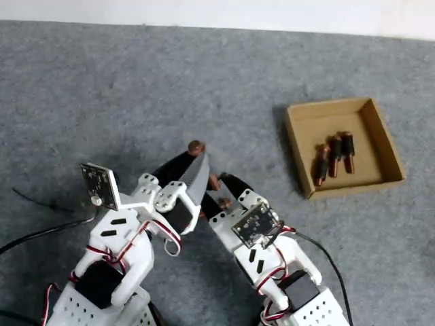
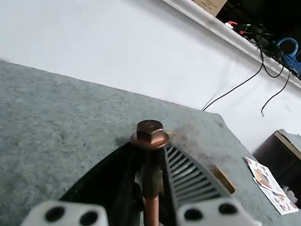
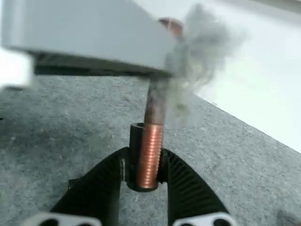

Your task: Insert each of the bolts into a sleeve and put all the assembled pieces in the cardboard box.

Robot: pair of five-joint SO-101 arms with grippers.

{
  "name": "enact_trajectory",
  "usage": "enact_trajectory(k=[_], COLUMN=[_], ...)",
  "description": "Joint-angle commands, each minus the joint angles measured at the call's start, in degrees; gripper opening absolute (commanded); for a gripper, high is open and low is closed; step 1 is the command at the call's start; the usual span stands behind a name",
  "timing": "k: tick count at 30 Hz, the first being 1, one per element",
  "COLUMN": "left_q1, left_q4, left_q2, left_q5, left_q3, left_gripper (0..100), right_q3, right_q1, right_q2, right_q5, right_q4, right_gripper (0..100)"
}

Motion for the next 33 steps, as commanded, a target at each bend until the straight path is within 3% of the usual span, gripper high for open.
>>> enact_trajectory(k=[1, 5, 8, 18, 33], left_q1=[-3.30, -8.75, -8.92, -11.65, -9.36], left_q4=[-2.37, -4.92, -4.92, -7.74, -7.74], left_q2=[-0.84, -0.84, -0.75, -0.84, -0.31], left_q5=[0.35, 6.42, 8.26, 8.35, 8.26], left_q3=[-1.54, -1.36, -0.40, 1.01, 1.63], left_gripper=[1, 1, 1, 1, 1], right_q3=[6.20, 6.20, 6.20, 6.20, 6.20], right_q1=[-0.22, -0.22, -0.22, 1.98, 1.63], right_q2=[-0.22, -0.22, -0.22, -0.40, -0.22], right_q5=[0.44, 0.44, 0.44, 0.44, 0.44], right_q4=[-0.13, -0.13, -0.04, -0.04, -0.13], right_gripper=[0.4, 0.4, 0.4, 0.4, 0.4])
